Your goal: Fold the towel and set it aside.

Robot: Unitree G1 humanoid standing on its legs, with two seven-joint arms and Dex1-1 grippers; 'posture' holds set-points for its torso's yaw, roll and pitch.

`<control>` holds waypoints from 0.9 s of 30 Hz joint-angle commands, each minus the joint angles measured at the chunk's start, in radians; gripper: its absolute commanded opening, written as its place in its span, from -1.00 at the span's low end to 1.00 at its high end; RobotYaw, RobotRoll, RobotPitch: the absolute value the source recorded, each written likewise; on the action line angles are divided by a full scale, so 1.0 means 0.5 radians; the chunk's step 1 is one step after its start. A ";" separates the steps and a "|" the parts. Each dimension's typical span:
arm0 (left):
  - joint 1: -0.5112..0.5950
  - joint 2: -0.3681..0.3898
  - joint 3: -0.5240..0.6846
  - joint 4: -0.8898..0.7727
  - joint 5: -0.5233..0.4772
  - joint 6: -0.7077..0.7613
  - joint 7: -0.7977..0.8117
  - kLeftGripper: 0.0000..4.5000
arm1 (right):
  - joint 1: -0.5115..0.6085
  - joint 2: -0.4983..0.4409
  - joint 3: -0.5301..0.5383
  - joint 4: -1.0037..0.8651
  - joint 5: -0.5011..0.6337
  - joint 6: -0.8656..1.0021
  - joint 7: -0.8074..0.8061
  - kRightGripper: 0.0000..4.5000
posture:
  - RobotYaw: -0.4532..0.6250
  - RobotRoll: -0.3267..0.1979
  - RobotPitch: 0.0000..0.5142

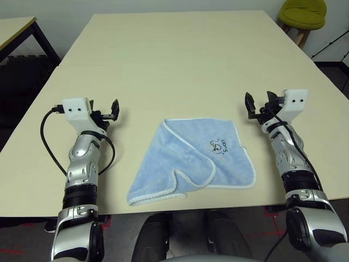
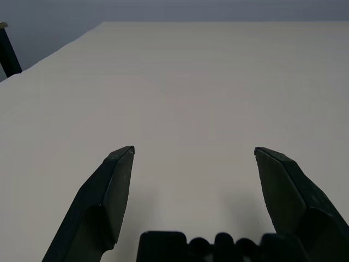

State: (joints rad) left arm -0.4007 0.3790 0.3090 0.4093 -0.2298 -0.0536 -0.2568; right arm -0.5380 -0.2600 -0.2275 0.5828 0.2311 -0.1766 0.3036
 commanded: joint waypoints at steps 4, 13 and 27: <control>0.004 0.063 0.040 0.114 -0.011 -0.016 -0.043 0.98 | 0.002 0.004 0.006 -0.084 -0.005 0.038 -0.025 0.99 | -0.24 0.25 -0.51; -0.038 0.158 0.105 0.176 -0.027 -0.041 -0.081 0.98 | -0.075 0.068 0.047 -0.061 -0.045 0.085 -0.112 0.99 | -0.09 0.25 -0.45; -0.264 0.281 0.037 0.369 -0.147 0.024 -0.539 0.98 | -0.159 -0.081 0.021 0.089 0.043 0.173 0.231 0.99 | -0.10 0.25 -0.37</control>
State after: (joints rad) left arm -0.5236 0.5042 0.3504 0.5738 -0.2807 -0.0763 -0.4533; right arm -0.6186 -0.2759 -0.2062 0.5884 0.2335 -0.0994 0.3691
